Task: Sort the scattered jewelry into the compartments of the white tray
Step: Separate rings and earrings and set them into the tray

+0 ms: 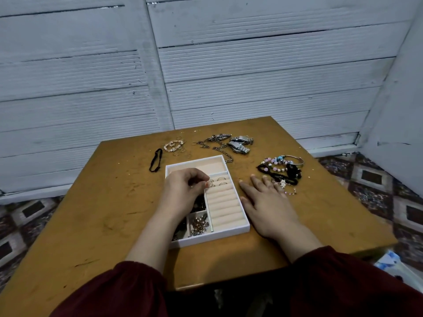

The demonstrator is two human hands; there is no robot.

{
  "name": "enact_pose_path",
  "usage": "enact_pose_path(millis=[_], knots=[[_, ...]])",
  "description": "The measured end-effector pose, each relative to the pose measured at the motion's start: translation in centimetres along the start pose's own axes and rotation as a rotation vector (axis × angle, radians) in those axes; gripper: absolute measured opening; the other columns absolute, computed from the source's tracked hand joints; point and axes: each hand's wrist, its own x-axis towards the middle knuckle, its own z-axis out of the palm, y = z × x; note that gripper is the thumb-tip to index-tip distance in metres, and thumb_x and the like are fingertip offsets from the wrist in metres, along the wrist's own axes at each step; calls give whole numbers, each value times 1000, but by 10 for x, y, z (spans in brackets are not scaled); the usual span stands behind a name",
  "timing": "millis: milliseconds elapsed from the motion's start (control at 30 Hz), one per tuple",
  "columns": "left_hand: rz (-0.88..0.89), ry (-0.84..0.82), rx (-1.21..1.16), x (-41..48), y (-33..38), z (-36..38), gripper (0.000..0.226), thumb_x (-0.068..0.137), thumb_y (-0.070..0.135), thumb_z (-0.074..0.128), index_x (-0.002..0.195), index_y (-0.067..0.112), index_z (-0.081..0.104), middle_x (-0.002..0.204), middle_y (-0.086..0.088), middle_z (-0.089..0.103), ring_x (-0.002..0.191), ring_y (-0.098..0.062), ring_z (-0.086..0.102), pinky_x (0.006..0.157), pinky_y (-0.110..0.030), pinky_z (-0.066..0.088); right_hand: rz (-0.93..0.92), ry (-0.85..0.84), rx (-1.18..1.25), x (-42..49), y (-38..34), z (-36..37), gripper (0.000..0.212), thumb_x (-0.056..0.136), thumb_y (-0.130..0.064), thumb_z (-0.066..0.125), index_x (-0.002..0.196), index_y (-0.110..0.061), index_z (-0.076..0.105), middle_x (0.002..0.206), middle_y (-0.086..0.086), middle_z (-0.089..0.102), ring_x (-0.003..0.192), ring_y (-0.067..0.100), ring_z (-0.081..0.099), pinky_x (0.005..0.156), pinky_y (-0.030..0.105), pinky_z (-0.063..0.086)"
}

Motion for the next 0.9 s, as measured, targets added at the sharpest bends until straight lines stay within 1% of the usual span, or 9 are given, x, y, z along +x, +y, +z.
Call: enact_pose_path(millis=[33,67,167,233,300,400,533,667,900], knots=[[25,-8,35,0,0,1,15,81,15,74,77,29,70,74,9,68,66,-1,59,59,-22,46,1,0,0,0,0,0,51,99,-50,25,148,-39,19,160,-5,9,148,19,0,120,38,1],[49,-14,58,0,-1,2,16,79,16,75,76,30,70,73,10,68,68,0,59,63,-25,48,1,0,-1,1,0,0,52,99,-51,25,149,-39,19,160,-5,9,148,19,0,120,38,0],[77,-30,130,1,-4,5,19,78,19,75,74,36,69,75,10,70,83,-13,64,76,-37,54,3,0,-3,0,0,-1,52,99,-51,24,149,-39,18,160,-5,9,148,19,0,119,38,0],[89,-40,185,1,-4,6,23,78,22,75,72,42,66,77,10,70,86,-15,63,77,-40,53,4,-2,-1,0,-1,-1,52,99,-51,24,149,-39,18,160,-5,9,148,19,0,119,38,0],[110,-37,230,1,-3,7,26,78,24,75,72,46,62,80,8,68,87,-14,61,76,-40,53,4,-2,3,0,-1,-1,53,98,-52,24,149,-39,18,160,-5,9,148,19,0,120,38,0],[136,-20,298,-3,1,6,16,79,26,74,80,40,66,83,6,62,92,-13,53,79,-38,49,6,-3,7,0,-1,-1,53,98,-52,24,149,-39,19,160,-5,9,148,19,0,120,39,0],[171,-34,398,-6,7,5,7,82,29,71,85,36,70,79,12,63,94,-12,44,78,-35,44,9,-8,1,0,-1,-2,53,98,-52,23,149,-38,18,160,-5,8,148,19,0,120,38,0],[199,-40,475,-8,12,4,10,85,26,67,89,33,73,85,12,68,95,-16,45,79,-36,43,8,-9,-7,0,-1,-2,53,98,-52,23,149,-38,18,161,-5,7,148,19,0,120,39,0],[185,-62,539,-11,17,3,12,86,27,64,87,36,71,89,12,66,95,-16,44,77,-32,38,10,-4,-4,0,-1,-1,53,98,-53,23,149,-39,18,160,-6,8,148,19,0,120,39,0]])
